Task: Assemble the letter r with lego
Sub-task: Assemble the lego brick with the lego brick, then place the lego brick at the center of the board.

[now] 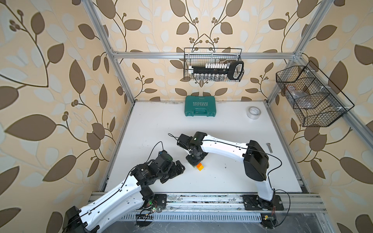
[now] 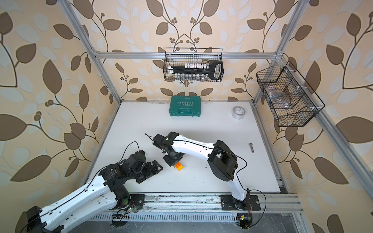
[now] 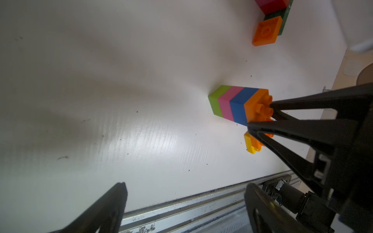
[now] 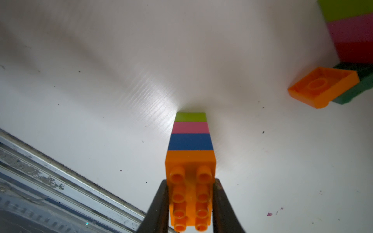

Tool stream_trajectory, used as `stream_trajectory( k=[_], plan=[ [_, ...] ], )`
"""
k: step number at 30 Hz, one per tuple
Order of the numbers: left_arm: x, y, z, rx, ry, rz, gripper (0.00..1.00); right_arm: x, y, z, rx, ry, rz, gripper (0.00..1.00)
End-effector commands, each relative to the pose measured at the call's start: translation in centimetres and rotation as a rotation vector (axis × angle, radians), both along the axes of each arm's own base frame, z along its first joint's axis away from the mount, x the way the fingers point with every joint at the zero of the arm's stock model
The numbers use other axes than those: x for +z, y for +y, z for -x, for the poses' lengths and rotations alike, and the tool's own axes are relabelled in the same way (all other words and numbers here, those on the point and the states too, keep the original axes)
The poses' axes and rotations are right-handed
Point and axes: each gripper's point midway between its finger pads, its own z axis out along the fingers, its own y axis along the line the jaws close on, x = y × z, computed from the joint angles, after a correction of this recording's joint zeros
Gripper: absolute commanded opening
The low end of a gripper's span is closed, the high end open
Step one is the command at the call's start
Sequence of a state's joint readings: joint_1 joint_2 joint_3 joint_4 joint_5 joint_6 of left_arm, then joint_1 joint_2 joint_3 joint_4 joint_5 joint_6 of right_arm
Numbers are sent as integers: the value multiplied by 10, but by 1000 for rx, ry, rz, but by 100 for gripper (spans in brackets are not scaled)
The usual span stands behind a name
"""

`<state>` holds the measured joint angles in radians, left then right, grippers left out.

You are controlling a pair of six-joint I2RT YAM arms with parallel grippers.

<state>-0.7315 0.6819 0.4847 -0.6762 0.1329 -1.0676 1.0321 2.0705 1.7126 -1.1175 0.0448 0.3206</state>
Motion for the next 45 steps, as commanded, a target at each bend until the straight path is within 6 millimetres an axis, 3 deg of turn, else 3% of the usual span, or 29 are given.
stream_trajectory(
  k=[1,17,25,29,38,40,45],
  plan=[
    [2,-3,-1,3,0,25,93,-66,-32,25,1,151,197,0],
    [-3,1,3,17,10,32,93,-95,-46,33,4,216,284,0],
    [1,1,3,11,6,36,93,-97,-46,31,1,222,283,0],
    [7,2,2,5,-4,27,94,-72,-41,22,-12,194,227,0],
    [23,1,-2,-21,-23,-5,96,18,-37,0,-82,159,-30,0],
    [24,-1,-3,-30,-17,-9,96,30,-38,-1,-98,183,-112,0],
    [31,-5,-7,-41,-16,-13,98,38,-41,-3,-164,294,-428,0]
  ],
)
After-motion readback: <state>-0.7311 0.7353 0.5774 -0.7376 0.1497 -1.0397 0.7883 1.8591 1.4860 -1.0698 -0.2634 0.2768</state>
